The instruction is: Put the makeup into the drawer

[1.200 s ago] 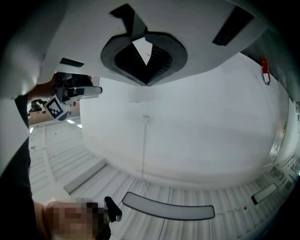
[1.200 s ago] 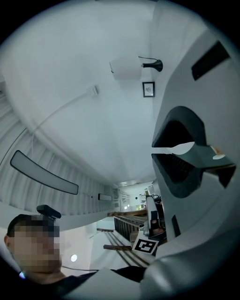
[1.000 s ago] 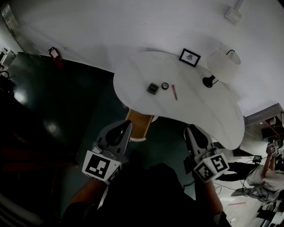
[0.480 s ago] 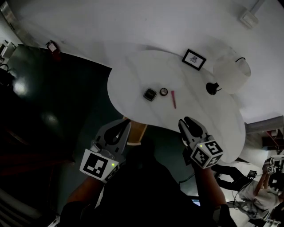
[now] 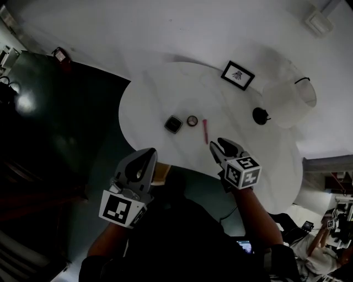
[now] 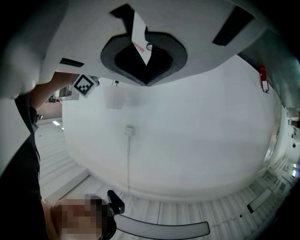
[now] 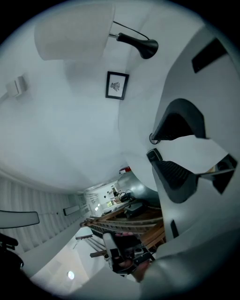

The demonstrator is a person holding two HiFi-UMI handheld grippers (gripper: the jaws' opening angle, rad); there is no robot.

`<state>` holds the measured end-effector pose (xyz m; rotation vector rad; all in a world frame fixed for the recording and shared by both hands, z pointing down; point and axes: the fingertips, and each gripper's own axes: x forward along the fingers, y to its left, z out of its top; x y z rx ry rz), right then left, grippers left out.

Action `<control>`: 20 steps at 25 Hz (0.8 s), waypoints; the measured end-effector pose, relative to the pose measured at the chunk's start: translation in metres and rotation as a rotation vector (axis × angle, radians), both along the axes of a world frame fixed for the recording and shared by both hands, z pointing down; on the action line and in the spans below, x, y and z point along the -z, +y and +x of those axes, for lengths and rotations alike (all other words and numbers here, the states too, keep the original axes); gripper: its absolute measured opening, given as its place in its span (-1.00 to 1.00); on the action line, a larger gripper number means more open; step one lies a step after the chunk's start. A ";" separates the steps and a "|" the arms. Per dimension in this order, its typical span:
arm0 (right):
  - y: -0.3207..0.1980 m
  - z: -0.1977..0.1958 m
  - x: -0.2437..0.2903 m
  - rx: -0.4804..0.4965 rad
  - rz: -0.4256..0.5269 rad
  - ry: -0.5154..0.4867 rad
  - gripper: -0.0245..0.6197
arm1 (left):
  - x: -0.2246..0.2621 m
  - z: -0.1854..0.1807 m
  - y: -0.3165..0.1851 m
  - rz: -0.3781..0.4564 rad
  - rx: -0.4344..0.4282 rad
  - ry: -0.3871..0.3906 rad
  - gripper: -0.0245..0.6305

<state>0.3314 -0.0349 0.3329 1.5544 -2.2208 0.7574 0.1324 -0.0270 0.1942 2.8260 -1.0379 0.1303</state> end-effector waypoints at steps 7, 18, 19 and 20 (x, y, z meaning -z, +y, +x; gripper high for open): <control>-0.028 0.009 -0.049 0.055 -0.120 0.041 -0.56 | -0.020 0.015 -0.014 -0.024 0.024 -0.007 -0.89; -0.047 0.015 -0.117 0.119 -0.282 0.131 -0.52 | -0.040 0.028 -0.023 -0.049 0.039 0.023 -0.89; -0.048 0.014 -0.122 0.121 -0.291 0.135 -0.52 | -0.041 0.029 -0.023 -0.054 0.041 0.027 -0.89; -0.050 0.014 -0.127 0.121 -0.300 0.138 -0.52 | -0.042 0.028 -0.024 -0.059 0.045 0.029 -0.89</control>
